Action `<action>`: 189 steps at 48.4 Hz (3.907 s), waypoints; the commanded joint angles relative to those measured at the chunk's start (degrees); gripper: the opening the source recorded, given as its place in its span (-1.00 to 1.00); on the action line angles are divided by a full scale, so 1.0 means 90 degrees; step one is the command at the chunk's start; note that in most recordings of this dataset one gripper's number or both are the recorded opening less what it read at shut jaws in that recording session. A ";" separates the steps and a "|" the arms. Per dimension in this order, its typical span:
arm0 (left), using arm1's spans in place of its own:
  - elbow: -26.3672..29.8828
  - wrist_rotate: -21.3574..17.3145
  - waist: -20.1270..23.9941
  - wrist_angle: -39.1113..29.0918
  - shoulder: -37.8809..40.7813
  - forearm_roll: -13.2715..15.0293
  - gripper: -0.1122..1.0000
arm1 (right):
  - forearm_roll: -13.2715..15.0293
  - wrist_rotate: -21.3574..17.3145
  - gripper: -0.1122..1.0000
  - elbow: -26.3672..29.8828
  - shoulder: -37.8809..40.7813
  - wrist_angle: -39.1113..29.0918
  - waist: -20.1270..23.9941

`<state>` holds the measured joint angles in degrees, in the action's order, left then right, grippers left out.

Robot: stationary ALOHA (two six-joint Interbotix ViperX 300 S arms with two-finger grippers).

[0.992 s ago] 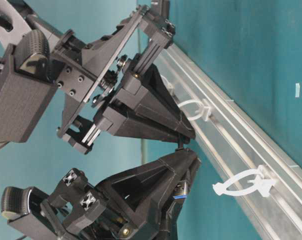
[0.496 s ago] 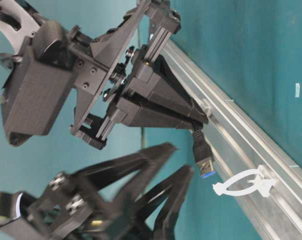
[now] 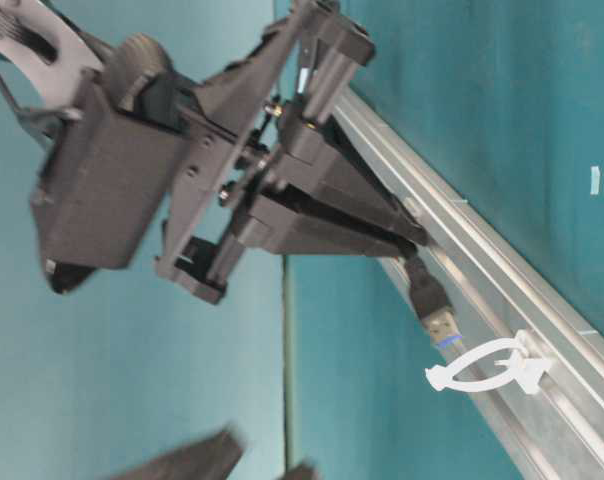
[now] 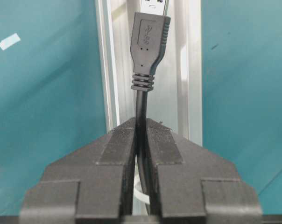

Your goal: Pass the USB cable through three rings with both arms.

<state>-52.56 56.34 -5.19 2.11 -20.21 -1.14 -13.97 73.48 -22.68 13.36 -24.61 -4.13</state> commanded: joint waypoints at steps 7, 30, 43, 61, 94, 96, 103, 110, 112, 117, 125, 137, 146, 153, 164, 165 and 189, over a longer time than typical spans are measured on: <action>-0.0020 -0.0049 -0.0195 -0.0186 -0.0508 -0.0020 0.92 | 0.0029 -0.0039 -0.68 0.0166 0.0215 0.0020 0.0020; -0.0244 0.0068 -0.0811 -0.0508 -0.0801 -0.0020 0.91 | 0.0029 -0.0039 -0.68 0.0205 0.0244 -0.0010 0.0166; -0.0254 0.0127 -0.0869 -0.0586 -0.0801 -0.0020 0.91 | 0.0029 -0.0049 -0.68 0.0391 0.0322 -0.0020 0.0244; -0.0215 0.0137 -0.0918 -0.0801 -0.0762 -0.0020 0.91 | 0.0010 -0.0059 -0.68 0.0547 0.0391 -0.0088 0.0410; -0.0039 0.0137 -0.0918 -0.0752 -0.0391 -0.0020 0.91 | -0.0039 -0.0439 -0.68 0.0947 0.0615 -0.0117 0.0654; -0.0039 0.0137 -0.0918 -0.0752 -0.0381 -0.0020 0.91 | -0.0039 -0.0449 -0.68 0.0957 0.0615 -0.0117 0.0664; -0.0039 0.0137 -0.0918 -0.0752 -0.0381 -0.0020 0.91 | -0.0039 -0.0459 -0.68 0.0967 0.0645 -0.0146 0.0703; -0.0039 0.0137 -0.0918 -0.0664 -0.0352 -0.0020 0.91 | -0.0127 -0.0488 -0.68 0.1055 0.0674 -0.0146 0.0723; -0.0020 0.0137 -0.0918 -0.0596 -0.0303 -0.0020 0.91 | -0.0166 -0.0537 -0.68 0.1074 0.0684 -0.0146 0.0723; 0.0088 0.0146 -0.0889 -0.0449 -0.0098 -0.0020 0.91 | -0.0176 -0.0703 -0.68 0.1084 0.0684 -0.0117 0.0713; 0.0313 0.0146 -0.0879 -0.0283 0.0586 -0.0020 0.91 | -0.0176 -0.0840 -0.68 0.1094 0.0684 -0.0127 0.0703; 0.0566 0.0117 -0.0840 0.0127 0.1465 -0.0020 0.91 | -0.0166 -0.0811 -0.68 0.1084 0.0664 -0.0146 0.0732; 0.0557 0.0039 -0.0635 0.0176 0.1582 -0.0020 0.91 | -0.0166 -0.0801 -0.68 0.1094 0.0664 -0.0146 0.0732; 0.0508 -0.0176 -0.0469 0.0225 0.1631 -0.0020 0.91 | -0.0166 -0.0801 -0.68 0.1084 0.0664 -0.0146 0.0732; 0.0537 -0.0225 -0.0430 0.0547 0.1816 -0.0020 0.91 | -0.0176 -0.0811 -0.68 0.1094 0.0664 -0.0146 0.0723; 0.0537 -0.0225 -0.0430 0.0557 0.1826 -0.0020 0.91 | -0.0166 -0.0811 -0.68 0.1094 0.0664 -0.0146 0.0732; 0.0615 -0.0205 -0.0625 0.0889 0.2148 -0.0039 0.91 | -0.0166 -0.0811 -0.68 0.1084 0.0664 -0.0146 0.0693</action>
<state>-47.37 54.49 -10.37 9.67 -0.44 -1.23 -15.29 66.53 -13.36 19.25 -26.10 1.93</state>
